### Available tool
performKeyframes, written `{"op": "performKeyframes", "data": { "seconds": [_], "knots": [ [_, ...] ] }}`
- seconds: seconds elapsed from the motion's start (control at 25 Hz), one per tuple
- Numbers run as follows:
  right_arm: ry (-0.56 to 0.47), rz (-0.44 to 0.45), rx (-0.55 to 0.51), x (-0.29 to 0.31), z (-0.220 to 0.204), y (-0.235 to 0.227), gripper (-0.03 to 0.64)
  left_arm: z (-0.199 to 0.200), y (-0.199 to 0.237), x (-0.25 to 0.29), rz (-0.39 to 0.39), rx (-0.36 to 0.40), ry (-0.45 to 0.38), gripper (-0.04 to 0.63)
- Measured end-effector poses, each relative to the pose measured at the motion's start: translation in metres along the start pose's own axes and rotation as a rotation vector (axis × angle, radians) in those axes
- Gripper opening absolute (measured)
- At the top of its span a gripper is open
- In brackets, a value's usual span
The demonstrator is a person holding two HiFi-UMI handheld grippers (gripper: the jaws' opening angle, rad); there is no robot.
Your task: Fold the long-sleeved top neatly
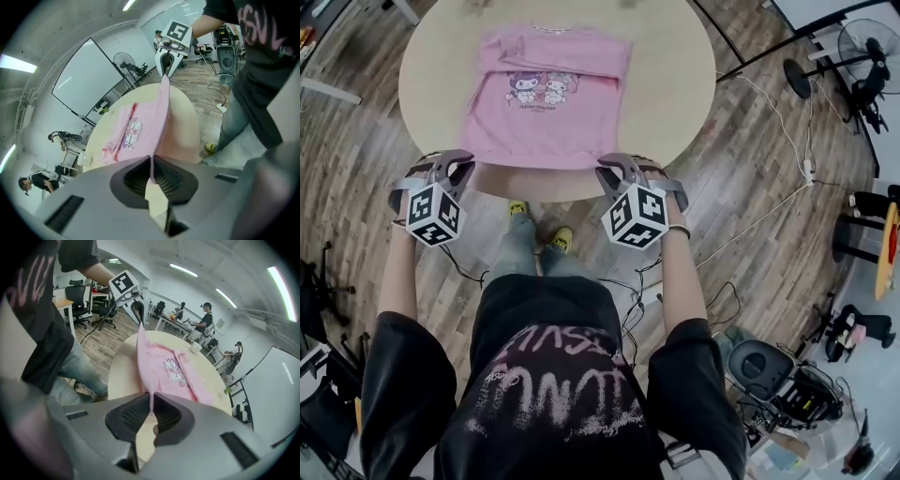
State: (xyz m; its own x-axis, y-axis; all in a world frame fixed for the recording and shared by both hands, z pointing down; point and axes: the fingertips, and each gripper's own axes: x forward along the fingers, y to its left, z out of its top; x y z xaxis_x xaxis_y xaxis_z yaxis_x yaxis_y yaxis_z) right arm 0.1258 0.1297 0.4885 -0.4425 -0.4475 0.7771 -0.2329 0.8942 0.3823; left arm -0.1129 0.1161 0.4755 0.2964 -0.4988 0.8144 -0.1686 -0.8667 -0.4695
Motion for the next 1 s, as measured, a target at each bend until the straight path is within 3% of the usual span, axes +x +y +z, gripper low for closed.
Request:
{"op": "performKeyframes", "data": {
  "seconds": [0.44,1.0],
  "knots": [
    [0.025,-0.051,-0.010,0.011,0.019,-0.061,0.034,0.004,0.066,0.012,0.021,0.042,-0.040,0.029],
    [0.094,-0.037,0.055,0.047,0.025,-0.138,0.034,0.002,0.150,0.062,-0.074,0.074,-0.112,0.029]
  ]
}}
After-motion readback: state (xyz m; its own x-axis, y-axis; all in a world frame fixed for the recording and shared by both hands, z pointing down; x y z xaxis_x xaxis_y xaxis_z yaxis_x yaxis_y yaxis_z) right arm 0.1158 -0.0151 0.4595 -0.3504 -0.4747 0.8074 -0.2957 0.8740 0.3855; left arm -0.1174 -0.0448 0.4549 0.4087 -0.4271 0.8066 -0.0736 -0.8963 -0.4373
